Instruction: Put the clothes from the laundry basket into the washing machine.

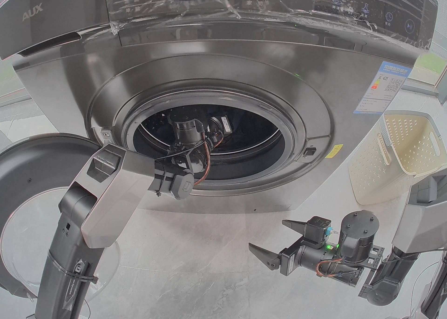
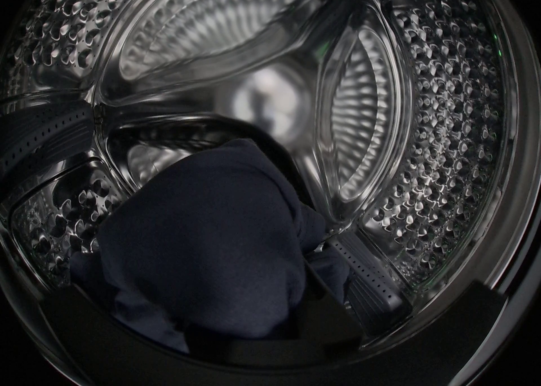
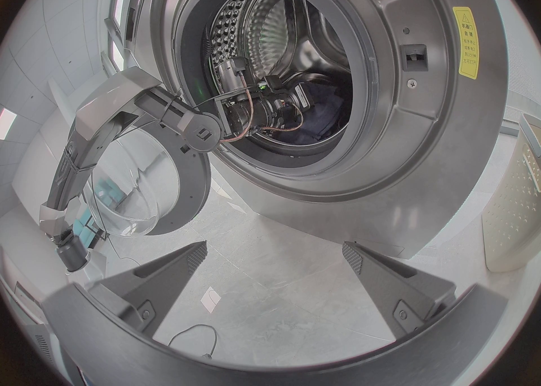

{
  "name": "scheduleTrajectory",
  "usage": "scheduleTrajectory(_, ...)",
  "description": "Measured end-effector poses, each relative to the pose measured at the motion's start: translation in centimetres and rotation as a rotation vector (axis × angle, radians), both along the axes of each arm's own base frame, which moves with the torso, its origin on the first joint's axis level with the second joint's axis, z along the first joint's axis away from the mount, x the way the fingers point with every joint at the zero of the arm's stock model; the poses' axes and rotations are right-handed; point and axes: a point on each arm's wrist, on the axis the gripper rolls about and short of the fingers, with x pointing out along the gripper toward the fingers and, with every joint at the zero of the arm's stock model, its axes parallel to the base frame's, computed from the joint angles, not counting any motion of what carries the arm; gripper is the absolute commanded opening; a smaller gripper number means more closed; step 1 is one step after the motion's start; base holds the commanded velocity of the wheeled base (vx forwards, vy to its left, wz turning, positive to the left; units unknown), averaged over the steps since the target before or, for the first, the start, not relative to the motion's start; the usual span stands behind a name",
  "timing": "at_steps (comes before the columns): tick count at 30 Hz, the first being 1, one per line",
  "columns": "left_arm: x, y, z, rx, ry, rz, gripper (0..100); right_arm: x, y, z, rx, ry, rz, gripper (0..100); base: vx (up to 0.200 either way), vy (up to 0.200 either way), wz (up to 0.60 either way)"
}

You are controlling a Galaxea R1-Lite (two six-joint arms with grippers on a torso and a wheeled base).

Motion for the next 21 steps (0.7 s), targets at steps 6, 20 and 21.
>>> scheduleTrajectory(6,-0.1,0.0,-1.0,0.012,0.025,0.006,100,0.0,0.0,0.0,0.0,0.0,-0.001,100,0.0,0.0,0.0)
scheduleTrajectory(20,-5.7,0.5,-1.1,0.173,0.15,-0.08,100,-0.1,-0.1,-0.1,-0.004,0.004,-0.001,100,0.0,0.0,0.0)
scheduleTrajectory(21,-6.3,0.6,-1.3,0.195,0.162,-0.088,100,-0.1,-0.1,-0.1,-0.004,0.005,-0.001,100,0.0,0.0,0.0)
